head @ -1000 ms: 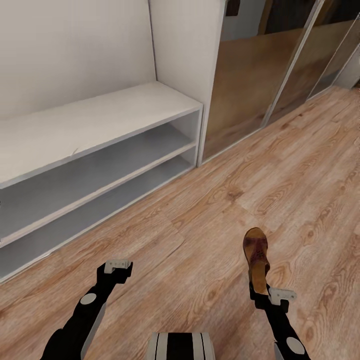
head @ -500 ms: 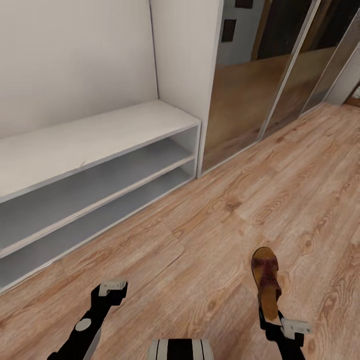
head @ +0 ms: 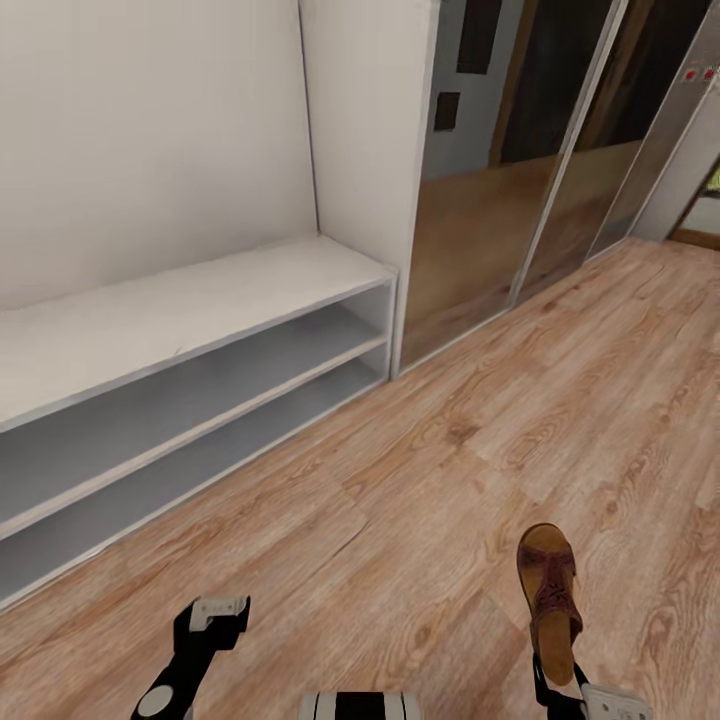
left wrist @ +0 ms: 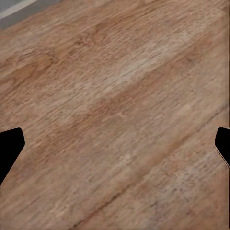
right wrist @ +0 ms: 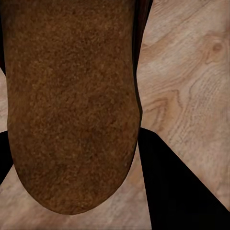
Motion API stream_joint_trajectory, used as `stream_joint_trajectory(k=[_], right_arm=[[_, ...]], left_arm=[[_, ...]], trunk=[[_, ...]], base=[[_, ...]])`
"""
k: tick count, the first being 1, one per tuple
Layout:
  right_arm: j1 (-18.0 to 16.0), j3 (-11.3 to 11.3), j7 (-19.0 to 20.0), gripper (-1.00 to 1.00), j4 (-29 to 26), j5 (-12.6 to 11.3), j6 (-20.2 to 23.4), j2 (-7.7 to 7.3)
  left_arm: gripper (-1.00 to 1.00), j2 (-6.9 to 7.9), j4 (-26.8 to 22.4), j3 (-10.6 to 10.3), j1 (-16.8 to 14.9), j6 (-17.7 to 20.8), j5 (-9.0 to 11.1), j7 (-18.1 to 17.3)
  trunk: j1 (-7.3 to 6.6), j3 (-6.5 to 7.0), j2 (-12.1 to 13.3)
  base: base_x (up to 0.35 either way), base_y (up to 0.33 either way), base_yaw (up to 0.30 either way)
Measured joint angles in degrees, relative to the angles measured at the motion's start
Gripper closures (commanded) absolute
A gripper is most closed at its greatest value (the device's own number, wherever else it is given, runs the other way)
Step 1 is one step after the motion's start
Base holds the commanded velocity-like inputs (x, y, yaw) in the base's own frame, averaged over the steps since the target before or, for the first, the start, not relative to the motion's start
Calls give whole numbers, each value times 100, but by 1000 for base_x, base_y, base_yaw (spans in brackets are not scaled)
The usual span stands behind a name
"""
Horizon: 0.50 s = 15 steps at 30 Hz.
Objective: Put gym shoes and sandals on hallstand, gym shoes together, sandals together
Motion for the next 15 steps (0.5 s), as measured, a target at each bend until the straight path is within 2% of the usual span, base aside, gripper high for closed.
stream_joint_trajectory(k=[15], right_arm=[[9, 39, 12, 100, 356, 15, -28, 1]], left_arm=[[-100, -29, 17, -1, 37, -37, 0, 5]], trunk=[[-39, 467, 20]], base=[[0, 0, -80]])
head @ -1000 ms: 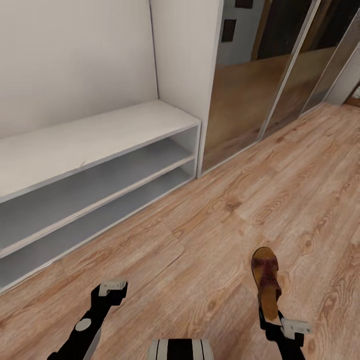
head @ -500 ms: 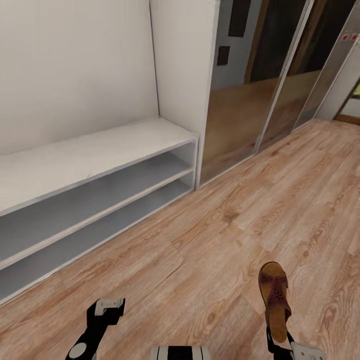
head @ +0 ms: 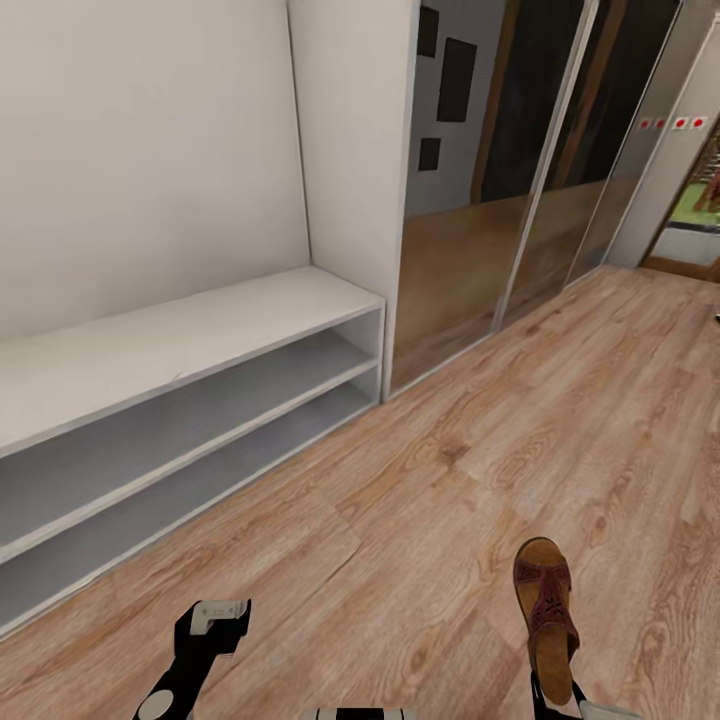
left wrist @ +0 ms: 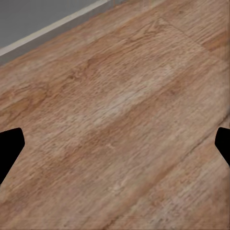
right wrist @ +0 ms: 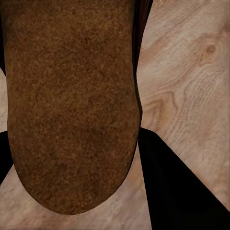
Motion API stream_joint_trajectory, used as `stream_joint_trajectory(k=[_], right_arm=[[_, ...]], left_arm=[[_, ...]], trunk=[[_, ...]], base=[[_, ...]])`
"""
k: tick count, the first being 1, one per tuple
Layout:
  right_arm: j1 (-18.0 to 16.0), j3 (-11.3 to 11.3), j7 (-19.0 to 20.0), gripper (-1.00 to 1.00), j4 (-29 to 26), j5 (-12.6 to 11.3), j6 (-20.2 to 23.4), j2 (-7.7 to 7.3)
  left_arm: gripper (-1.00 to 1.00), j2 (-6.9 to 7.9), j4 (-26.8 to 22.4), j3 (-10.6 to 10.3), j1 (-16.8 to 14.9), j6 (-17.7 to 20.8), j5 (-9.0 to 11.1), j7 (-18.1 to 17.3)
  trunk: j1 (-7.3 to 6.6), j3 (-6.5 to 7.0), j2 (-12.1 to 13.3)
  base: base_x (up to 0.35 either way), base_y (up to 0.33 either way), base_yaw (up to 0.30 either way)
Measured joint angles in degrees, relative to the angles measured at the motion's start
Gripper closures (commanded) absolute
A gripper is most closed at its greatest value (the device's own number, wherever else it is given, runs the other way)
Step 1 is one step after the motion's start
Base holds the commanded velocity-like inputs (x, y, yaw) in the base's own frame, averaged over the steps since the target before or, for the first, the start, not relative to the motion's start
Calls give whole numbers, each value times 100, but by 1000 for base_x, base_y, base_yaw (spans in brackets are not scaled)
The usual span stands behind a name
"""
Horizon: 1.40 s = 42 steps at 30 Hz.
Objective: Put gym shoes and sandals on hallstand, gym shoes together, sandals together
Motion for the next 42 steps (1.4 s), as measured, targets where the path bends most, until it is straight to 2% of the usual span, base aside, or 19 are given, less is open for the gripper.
stream_joint_trajectory(k=[9, 15, 18, 21, 27, 42], right_arm=[[0, 4, 0, 100, 39, 6, 1, -8], [1, 5, 0, 100, 42, 2, 2, -23], [0, 4, 0, 100, 39, 0, 4, -31], [1, 8, 1, 100, 31, 0, 2, -24], [1, 4, -10, 100, 5, -14, 0, 15], [0, -4, -28, 100, -14, -30, -4, 24]], left_arm=[[-100, 12, 48, 6, 1, 0, -1, 1], [-100, 25, 174, 67, 7, -2, -1, 0], [-100, 29, 247, 190, 80, -7, 3, -4], [-100, 11, -70, 313, 141, 8, 7, -3], [-100, -27, -389, 313, 155, 16, 1, 4], [-100, -53, -472, 309, 168, 17, 17, 260]], trunk=[[-20, 258, 11], [-20, 312, 11], [-20, 339, 11], [-19, 365, 11], [-18, 394, 11], [-17, 398, 12]], base=[[0, 0, -115], [0, 0, -132], [0, 0, -137], [-80, -42, -170], [-225, -136, -76], [-286, -126, -5]])
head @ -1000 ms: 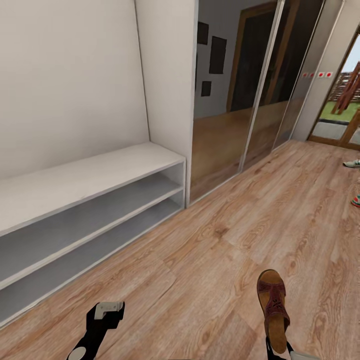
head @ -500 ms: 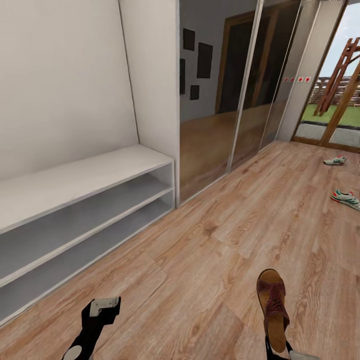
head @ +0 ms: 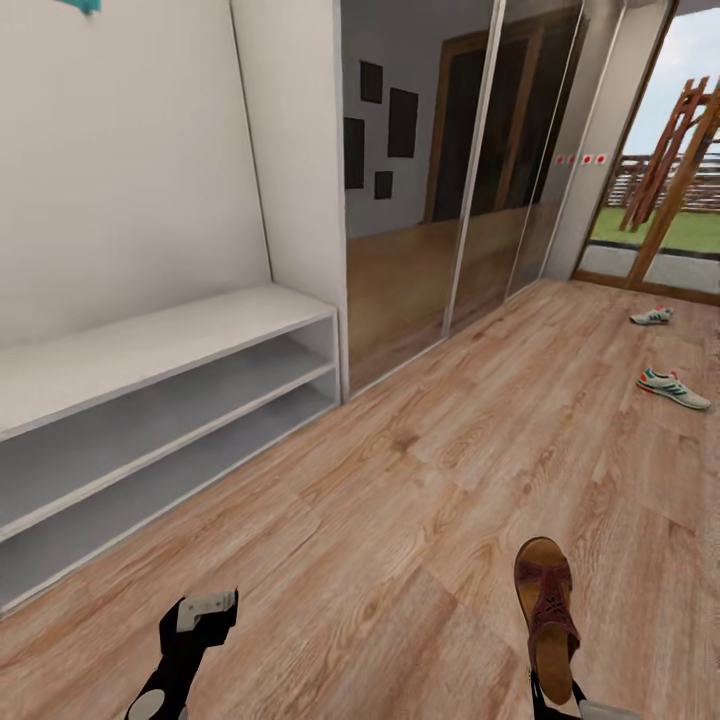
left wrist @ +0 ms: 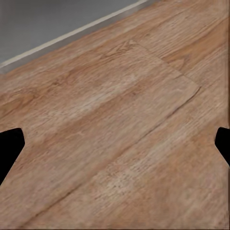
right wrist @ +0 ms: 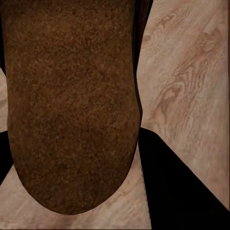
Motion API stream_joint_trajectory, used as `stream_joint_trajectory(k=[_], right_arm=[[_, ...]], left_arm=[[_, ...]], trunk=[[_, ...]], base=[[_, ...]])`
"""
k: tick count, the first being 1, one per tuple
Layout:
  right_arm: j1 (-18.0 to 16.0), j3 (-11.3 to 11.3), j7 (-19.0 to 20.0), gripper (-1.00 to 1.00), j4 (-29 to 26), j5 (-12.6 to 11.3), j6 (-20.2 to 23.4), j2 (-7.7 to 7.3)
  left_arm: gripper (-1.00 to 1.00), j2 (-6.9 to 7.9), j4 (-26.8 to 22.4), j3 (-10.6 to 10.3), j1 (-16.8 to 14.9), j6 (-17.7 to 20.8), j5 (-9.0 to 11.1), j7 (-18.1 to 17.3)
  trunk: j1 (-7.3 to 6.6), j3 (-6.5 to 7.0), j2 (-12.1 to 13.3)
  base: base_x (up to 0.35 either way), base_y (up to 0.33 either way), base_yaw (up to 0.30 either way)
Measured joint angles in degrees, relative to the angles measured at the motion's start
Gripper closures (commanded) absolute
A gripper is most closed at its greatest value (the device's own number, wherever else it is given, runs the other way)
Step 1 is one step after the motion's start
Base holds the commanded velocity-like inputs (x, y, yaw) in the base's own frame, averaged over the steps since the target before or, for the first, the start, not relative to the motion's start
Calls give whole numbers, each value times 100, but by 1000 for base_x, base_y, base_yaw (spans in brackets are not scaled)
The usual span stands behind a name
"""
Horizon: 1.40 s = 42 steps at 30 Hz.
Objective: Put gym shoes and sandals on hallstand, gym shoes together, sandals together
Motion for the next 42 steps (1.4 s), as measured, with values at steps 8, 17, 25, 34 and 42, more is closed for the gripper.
stream_joint_trajectory(k=[8, 17, 25, 34, 42], right_arm=[[-1, 5, -4, 100, 41, 19, 2, -2], [-1, 8, 3, 100, 56, 22, 3, 2], [-1, 7, 4, 100, 58, 21, 3, 2], [-1, 8, 4, 100, 59, 21, 3, 1], [-1, 8, 4, 100, 59, 21, 3, 1]], left_arm=[[-100, 1, -4, 3, 1, 9, -2, 3], [-100, 1, 7, 2, 1, 10, -2, 3], [-100, 1, 28, 1, 1, 10, -2, 3], [-100, 1, 46, 2, 1, 10, 6, 3], [-100, 0, 37, 2, 1, 2, 6, 8]], trunk=[[0, -41, 0], [0, -97, 0], [-3, -147, 0], [-3, -204, 0], [-3, -255, 0]], base=[[-315, -2, 178], [-308, 0, 201], [-142, 0, 201], [-5, 0, 201], [0, 0, 201]])
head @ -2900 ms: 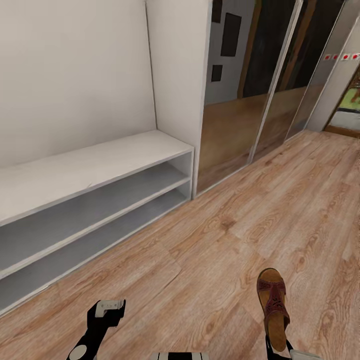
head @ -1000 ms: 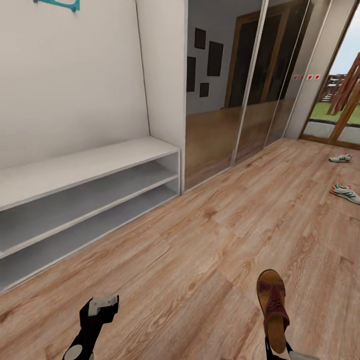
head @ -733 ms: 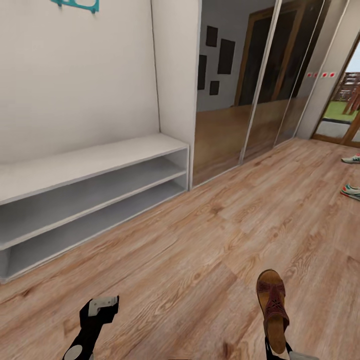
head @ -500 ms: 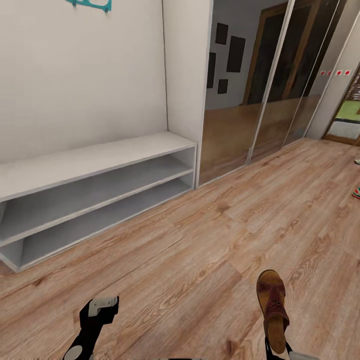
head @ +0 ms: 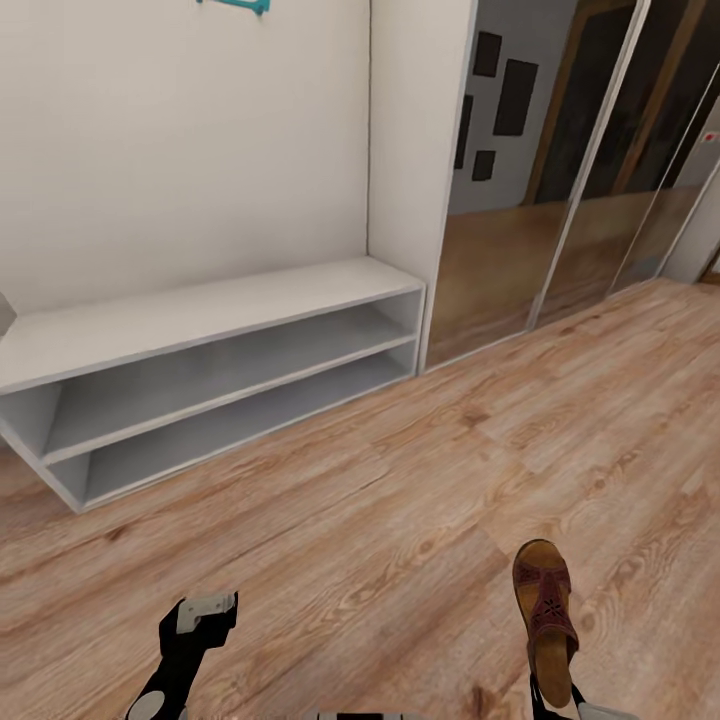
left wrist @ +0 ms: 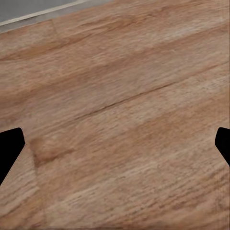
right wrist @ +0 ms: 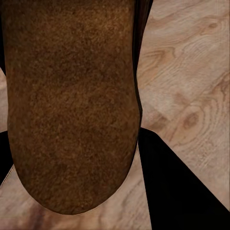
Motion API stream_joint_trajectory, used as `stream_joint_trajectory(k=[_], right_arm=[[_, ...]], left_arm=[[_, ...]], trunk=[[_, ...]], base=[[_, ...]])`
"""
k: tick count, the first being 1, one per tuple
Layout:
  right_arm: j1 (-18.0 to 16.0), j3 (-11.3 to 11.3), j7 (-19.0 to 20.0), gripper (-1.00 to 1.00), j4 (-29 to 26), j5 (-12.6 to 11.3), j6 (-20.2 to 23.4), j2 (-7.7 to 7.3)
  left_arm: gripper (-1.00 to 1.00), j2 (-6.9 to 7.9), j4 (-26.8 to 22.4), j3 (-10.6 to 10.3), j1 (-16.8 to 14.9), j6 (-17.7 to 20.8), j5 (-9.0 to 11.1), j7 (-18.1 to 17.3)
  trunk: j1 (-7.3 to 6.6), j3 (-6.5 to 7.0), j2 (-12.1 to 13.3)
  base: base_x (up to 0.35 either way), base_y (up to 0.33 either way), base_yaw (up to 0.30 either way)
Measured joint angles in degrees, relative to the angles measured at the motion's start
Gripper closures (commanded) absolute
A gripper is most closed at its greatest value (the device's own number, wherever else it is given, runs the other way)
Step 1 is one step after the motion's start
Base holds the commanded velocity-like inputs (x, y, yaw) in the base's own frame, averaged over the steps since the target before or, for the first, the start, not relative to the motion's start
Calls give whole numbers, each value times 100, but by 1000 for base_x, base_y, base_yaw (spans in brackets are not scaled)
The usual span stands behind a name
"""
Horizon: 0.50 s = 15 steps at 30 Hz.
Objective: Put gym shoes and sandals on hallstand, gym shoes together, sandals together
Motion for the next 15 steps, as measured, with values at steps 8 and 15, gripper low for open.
stream_joint_trajectory(k=[8, 15], right_arm=[[0, 0, 0, 100, 0, 0, 0, 0], [0, 0, 0, 100, 0, 0, 0, -2]], left_arm=[[-100, 1, -6, 0, 0, -3, -4, -1], [-100, 0, -6, 0, 4, -3, -8, 1]], trunk=[[0, -51, 0], [0, -95, 0]], base=[[0, 0, 201], [0, 0, 201]])
